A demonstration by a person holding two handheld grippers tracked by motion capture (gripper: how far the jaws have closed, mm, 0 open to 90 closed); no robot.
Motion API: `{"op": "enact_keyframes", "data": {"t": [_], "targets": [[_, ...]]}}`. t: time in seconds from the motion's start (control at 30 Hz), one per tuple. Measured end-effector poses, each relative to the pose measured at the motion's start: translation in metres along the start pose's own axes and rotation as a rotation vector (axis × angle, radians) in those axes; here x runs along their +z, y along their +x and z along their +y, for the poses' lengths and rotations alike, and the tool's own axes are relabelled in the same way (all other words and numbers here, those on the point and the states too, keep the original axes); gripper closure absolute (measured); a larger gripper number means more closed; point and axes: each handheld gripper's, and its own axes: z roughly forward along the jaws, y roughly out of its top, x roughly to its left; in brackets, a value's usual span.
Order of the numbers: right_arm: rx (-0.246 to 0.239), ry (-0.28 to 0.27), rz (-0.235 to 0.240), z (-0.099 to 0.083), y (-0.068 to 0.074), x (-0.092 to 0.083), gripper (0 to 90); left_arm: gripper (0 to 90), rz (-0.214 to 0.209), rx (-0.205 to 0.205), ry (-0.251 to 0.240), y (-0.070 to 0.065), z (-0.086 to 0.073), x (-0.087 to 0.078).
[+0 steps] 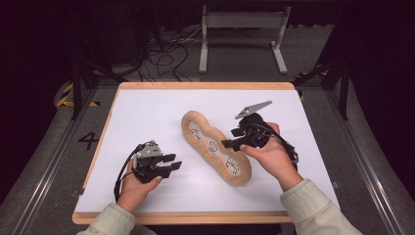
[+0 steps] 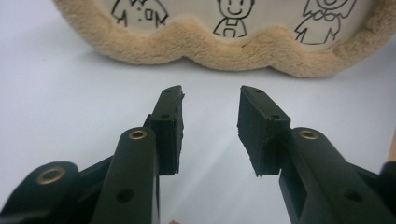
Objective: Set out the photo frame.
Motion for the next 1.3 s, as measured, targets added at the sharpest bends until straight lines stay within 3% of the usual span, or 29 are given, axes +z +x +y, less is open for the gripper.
{"op": "enact_keyframes", "data": {"t": [0.4,0.57,0.8,0.93,1.3], "targets": [[0.042,0.102,0.016,0.021,-0.005,0.043,39.5,59.4,0.043,-0.05,0.004,0.013,-0.014,-0.016],[0.06,0.136,0.018,0.024,-0.007,0.055,44.8,59.3,0.037,-0.05,0.004,0.014,-0.014,-0.014],[0.077,0.169,0.017,0.028,-0.008,0.061,52.7,59.2,0.029,-0.041,0.011,0.013,-0.013,-0.011],[0.103,0.199,0.023,0.03,-0.005,0.064,64.0,60.3,0.014,-0.034,0.011,0.013,-0.012,-0.01],[0.146,0.216,0.003,0.034,-0.003,0.064,66.9,61.3,-0.004,-0.032,0.001,0.013,-0.008,-0.008]]}}
